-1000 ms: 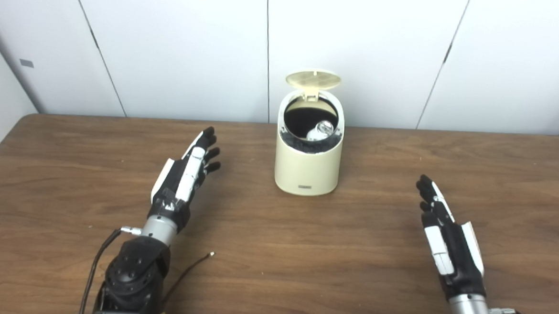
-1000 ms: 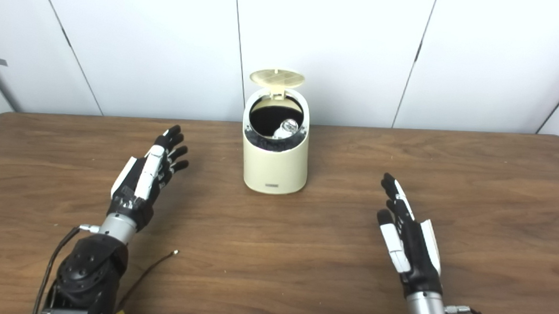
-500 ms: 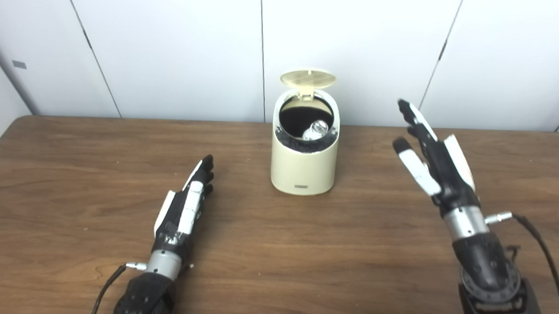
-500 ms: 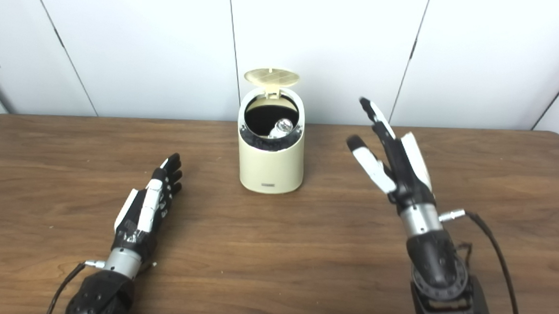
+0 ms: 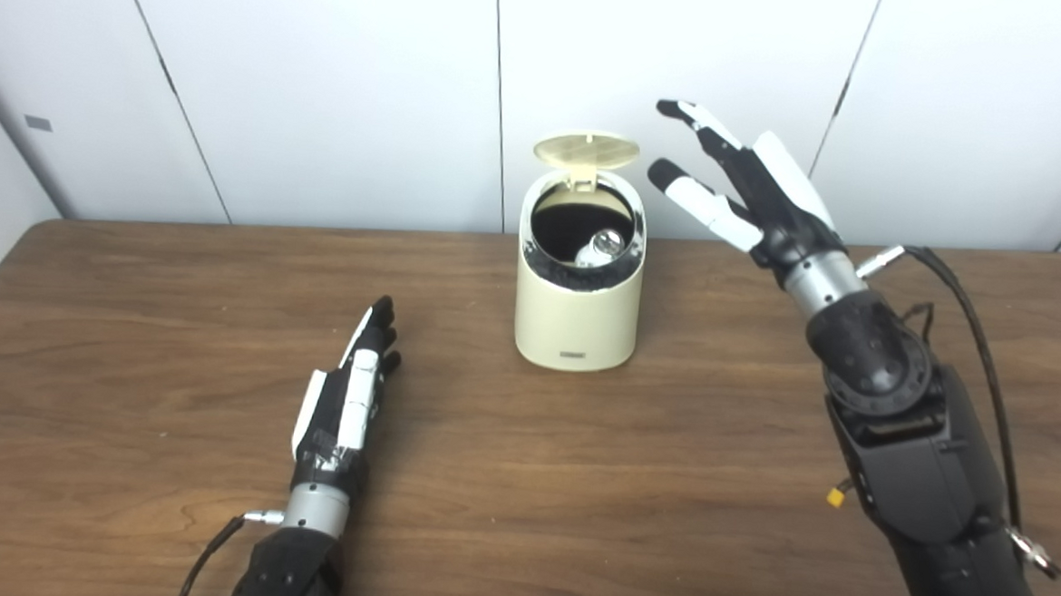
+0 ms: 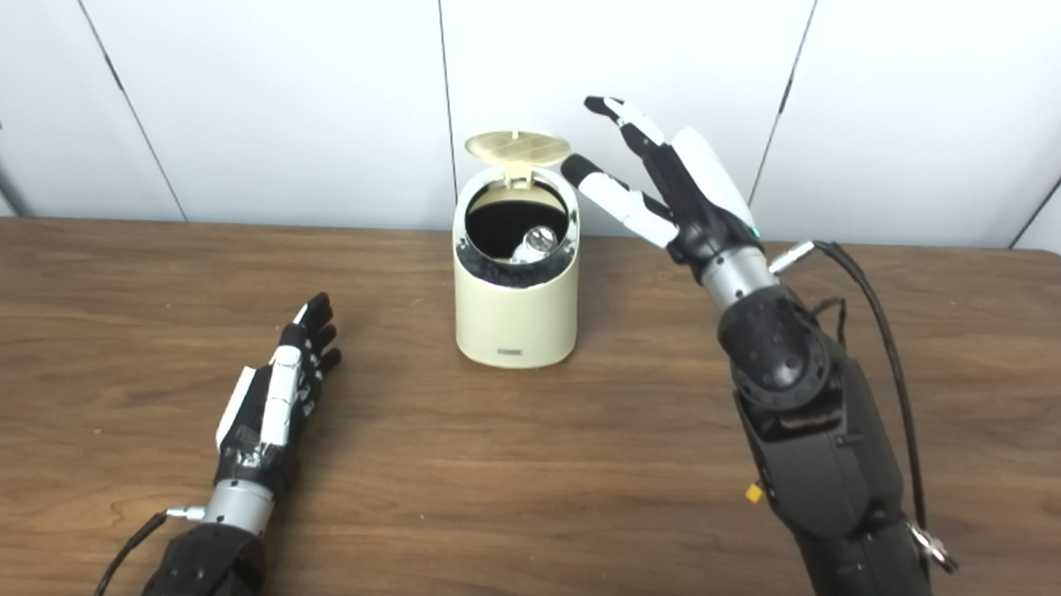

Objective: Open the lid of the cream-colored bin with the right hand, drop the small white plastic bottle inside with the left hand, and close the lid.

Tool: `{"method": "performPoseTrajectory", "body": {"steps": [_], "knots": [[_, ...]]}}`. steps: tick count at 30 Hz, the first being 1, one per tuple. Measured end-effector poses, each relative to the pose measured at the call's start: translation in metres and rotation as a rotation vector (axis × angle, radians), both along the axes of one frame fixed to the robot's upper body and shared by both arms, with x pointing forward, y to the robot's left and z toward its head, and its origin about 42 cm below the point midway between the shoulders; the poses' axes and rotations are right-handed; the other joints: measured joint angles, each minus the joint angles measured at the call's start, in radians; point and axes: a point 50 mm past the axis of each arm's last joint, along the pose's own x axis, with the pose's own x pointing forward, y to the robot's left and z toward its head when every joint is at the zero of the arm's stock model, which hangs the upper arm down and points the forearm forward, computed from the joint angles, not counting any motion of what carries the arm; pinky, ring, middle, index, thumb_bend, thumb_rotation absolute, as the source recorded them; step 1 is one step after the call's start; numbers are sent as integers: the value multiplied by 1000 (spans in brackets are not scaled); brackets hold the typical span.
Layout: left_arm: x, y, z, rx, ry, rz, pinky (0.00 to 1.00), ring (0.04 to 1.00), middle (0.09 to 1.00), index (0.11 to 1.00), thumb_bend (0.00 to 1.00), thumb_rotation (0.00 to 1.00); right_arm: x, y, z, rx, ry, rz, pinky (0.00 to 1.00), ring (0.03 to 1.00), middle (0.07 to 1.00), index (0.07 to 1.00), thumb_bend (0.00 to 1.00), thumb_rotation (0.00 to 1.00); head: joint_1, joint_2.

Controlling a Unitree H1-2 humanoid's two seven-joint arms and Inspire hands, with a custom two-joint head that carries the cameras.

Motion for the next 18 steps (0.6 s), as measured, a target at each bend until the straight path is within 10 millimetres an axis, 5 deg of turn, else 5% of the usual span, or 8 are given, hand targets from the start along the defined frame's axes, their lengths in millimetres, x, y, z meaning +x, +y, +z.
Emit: {"method": "performPoseTrajectory", "body": {"steps": [8, 18], "knots": [[0, -4, -1, -31, -3, -14, 1000, 1000, 1000, 1000, 638, 1000, 21, 20, 26, -85, -49, 4, 1000, 998, 965, 858, 635, 1000, -3, 0], [-2, -7, -2, -47, -3, -17, 1000, 1000, 1000, 1000, 633, 1000, 21, 28, 21, -159, -39, 26, 1000, 1000, 1000, 776, 695, 1000, 2, 2]]}}
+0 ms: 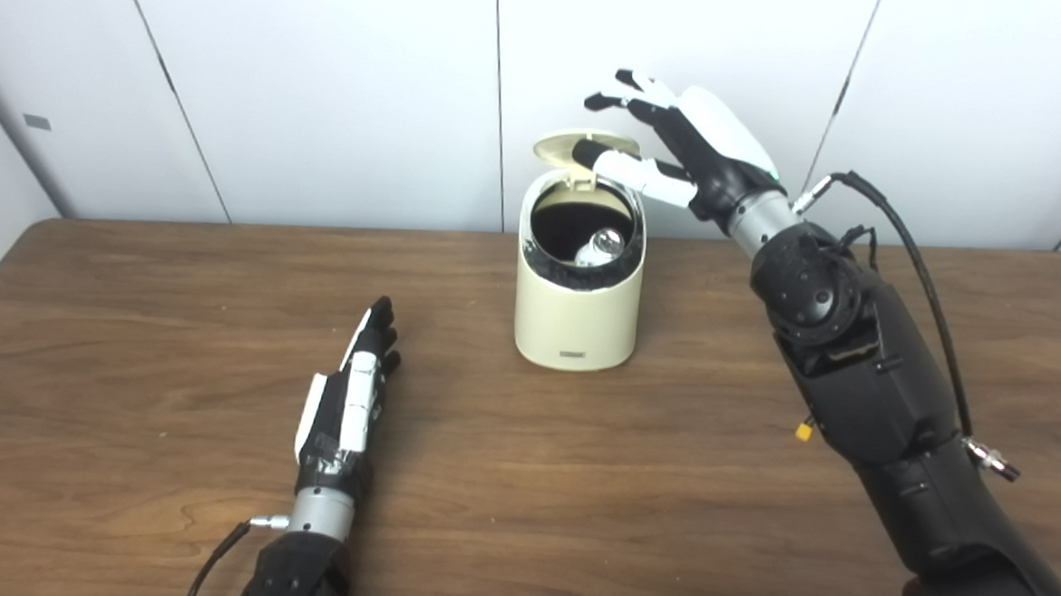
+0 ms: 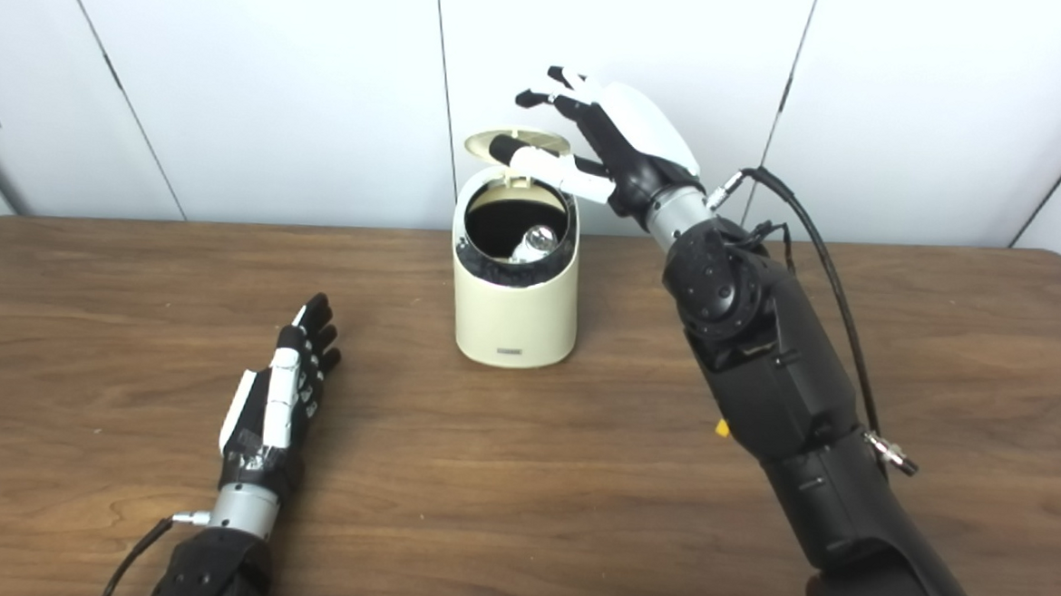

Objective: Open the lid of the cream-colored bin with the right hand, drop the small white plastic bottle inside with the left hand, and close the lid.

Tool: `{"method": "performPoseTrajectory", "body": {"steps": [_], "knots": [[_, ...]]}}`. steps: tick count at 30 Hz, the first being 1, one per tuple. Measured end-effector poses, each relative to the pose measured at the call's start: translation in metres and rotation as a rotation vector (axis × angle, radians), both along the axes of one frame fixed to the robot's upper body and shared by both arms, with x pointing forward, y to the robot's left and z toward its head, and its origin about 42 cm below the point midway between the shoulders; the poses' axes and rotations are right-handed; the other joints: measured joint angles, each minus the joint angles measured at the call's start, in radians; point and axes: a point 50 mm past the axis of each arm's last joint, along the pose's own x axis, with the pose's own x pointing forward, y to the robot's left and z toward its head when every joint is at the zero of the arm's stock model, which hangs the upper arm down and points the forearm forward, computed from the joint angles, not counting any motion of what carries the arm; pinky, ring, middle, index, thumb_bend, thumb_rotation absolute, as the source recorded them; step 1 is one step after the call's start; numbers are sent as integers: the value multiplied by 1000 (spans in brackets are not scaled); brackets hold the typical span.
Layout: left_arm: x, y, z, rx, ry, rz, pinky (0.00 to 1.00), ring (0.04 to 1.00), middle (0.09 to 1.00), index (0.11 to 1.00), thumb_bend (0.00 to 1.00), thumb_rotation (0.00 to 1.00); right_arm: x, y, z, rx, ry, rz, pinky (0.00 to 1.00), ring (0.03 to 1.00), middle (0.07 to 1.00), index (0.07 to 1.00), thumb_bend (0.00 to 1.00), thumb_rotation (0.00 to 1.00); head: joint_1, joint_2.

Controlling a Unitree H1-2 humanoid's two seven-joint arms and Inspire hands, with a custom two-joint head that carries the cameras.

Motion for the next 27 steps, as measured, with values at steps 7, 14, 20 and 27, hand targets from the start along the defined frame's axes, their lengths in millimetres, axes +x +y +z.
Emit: {"method": "performPoseTrajectory", "body": {"steps": [7, 14, 20, 27], "knots": [[0, -4, 0, -12, -1, 6, 1000, 1000, 1000, 1000, 621, 1000, -5, -7, -5, -17, 14, 8, 1000, 1000, 1000, 701, 685, 1000, 0, 0], [-1, -4, 0, -14, -4, 9, 1000, 1000, 1000, 1000, 622, 1000, -15, -14, -17, -13, 32, 10, 1000, 1000, 1000, 653, 661, 1000, 9, -2], [-1, -4, -2, -13, -8, 10, 1000, 1000, 1000, 1000, 636, 1000, -34, -16, -20, -10, 18, 38, 1000, 1000, 995, 638, 631, 1000, 14, -2], [0, -5, -2, -3, -7, 9, 1000, 1000, 1000, 1000, 647, 1000, -49, -19, -25, -17, 21, 57, 1000, 1000, 992, 644, 610, 1000, 15, -2]]}}
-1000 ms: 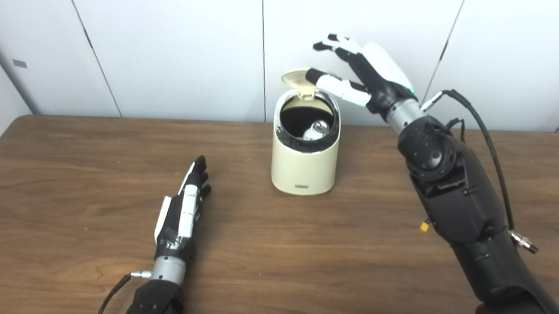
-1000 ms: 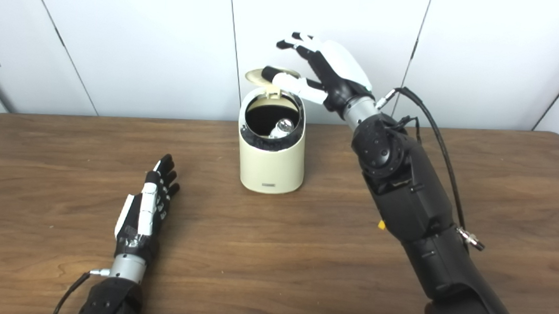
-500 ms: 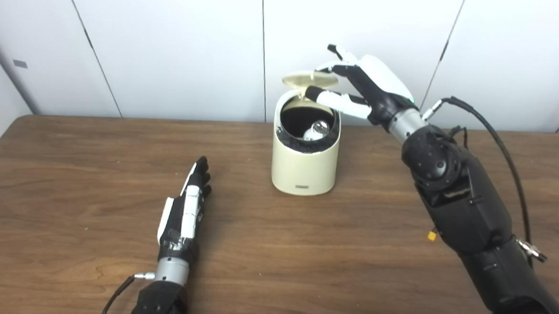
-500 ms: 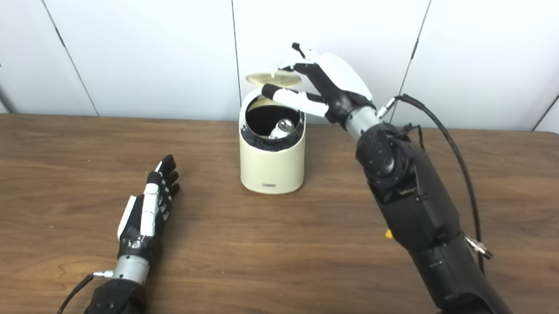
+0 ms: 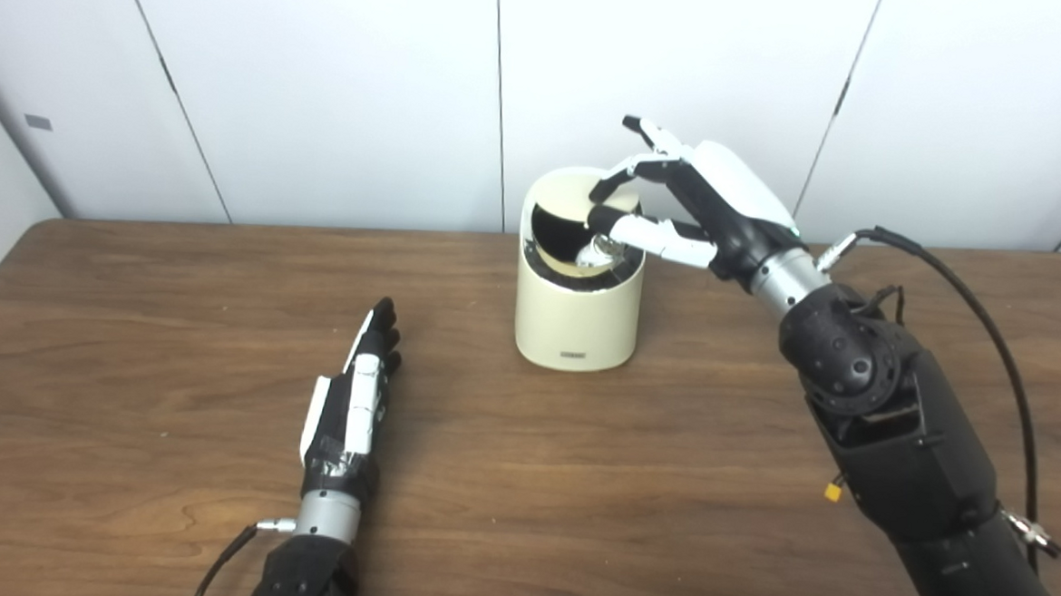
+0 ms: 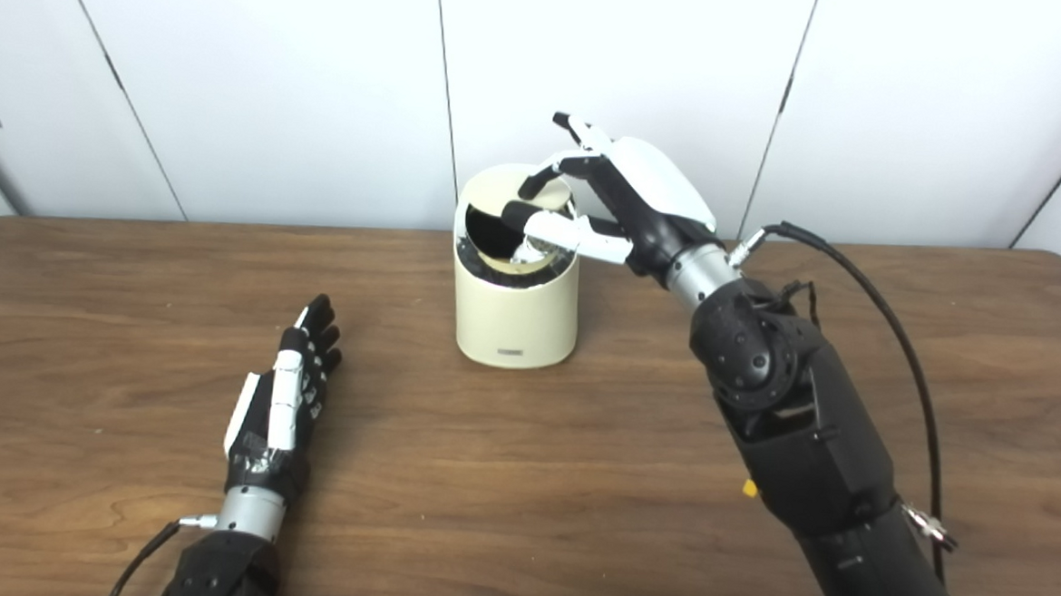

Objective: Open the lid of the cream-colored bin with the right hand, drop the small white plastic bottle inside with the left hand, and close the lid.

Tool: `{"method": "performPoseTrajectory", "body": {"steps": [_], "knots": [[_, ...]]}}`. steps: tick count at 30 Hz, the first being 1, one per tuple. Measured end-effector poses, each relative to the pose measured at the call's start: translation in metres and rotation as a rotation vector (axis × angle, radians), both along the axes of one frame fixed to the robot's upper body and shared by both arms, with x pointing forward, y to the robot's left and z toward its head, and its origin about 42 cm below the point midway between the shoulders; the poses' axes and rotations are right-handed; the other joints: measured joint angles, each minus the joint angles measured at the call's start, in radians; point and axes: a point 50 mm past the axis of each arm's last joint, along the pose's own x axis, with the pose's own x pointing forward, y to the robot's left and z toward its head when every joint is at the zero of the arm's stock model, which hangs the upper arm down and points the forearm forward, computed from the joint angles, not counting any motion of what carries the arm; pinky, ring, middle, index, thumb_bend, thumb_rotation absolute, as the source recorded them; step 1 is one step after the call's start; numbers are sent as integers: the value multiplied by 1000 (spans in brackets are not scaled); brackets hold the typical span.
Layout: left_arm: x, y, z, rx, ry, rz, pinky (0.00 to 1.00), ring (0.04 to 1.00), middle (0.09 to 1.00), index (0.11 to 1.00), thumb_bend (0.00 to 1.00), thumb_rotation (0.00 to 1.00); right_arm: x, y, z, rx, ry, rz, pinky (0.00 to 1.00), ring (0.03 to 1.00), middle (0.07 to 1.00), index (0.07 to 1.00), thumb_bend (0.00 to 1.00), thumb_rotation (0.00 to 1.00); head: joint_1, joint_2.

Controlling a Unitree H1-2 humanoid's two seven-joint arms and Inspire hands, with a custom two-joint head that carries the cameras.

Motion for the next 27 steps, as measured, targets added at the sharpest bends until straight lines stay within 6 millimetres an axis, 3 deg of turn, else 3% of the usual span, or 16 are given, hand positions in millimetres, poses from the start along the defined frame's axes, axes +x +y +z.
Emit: {"method": "performPoseTrajectory", "body": {"steps": [27], "knots": [[0, -1, -1, 36, 18, 15, 1000, 1000, 1000, 1000, 671, 1000, -18, 0, -30, -34, 74, 20, 1000, 1000, 994, 733, 571, 1000, 5, 8]]}}
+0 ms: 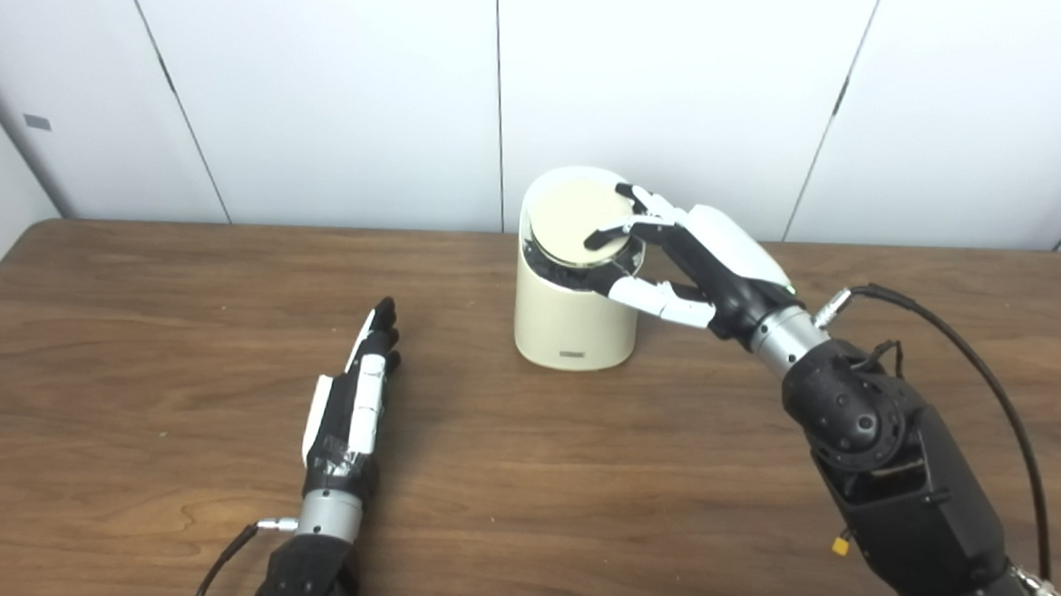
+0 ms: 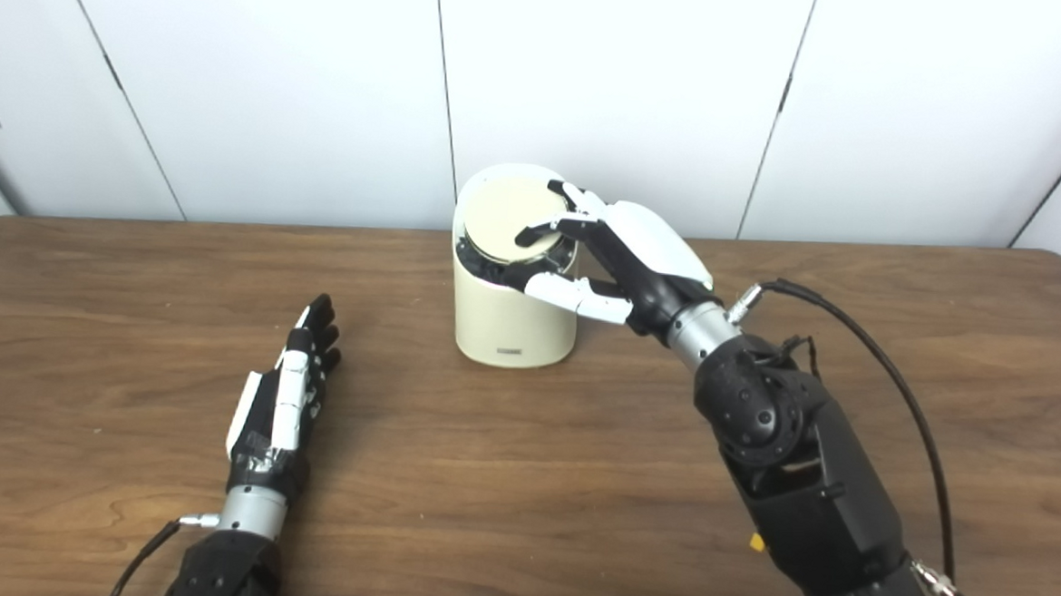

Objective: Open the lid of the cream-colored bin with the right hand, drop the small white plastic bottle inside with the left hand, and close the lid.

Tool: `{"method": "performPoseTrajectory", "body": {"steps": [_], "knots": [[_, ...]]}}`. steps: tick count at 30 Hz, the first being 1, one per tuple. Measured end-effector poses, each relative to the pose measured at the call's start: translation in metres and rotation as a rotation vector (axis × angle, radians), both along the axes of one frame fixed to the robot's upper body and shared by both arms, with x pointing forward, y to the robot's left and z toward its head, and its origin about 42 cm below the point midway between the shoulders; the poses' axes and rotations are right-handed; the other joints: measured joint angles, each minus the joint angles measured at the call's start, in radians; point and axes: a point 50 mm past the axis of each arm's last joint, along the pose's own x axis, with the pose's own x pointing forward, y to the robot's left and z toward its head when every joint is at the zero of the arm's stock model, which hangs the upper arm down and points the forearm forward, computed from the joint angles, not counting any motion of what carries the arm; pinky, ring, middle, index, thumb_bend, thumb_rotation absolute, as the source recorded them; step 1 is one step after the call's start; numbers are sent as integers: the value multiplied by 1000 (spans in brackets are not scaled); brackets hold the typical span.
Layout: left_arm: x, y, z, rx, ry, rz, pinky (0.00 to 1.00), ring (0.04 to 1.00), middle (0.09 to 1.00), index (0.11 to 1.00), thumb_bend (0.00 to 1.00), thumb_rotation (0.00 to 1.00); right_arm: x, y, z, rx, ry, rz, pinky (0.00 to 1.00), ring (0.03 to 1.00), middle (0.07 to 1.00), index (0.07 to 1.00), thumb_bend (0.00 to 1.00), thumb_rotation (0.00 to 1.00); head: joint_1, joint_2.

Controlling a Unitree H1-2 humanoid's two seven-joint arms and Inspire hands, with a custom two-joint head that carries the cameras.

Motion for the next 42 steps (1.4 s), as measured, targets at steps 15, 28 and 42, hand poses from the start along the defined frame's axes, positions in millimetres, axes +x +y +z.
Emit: {"method": "performPoseTrajectory", "body": {"steps": [15, 28, 42], "knots": [[0, -3, 1, 41, -8, 1, 1000, 1000, 1000, 1000, 693, 1000, -1, 0, -2, -33, 13, 5, 1000, 1000, 1000, 724, 597, 1000, 0, 9], [0, -4, 2, 40, -19, 3, 1000, 1000, 1000, 1000, 697, 1000, 1, 3, 1, -133, -25, 6, 1000, 1000, 1000, 718, 692, 1000, 5, 8], [1, -5, 1, 34, -31, 3, 1000, 1000, 1000, 1000, 699, 1000, 2, 0, 2, -144, -39, 8, 1000, 1000, 1000, 746, 649, 1000, 9, 2]]}}
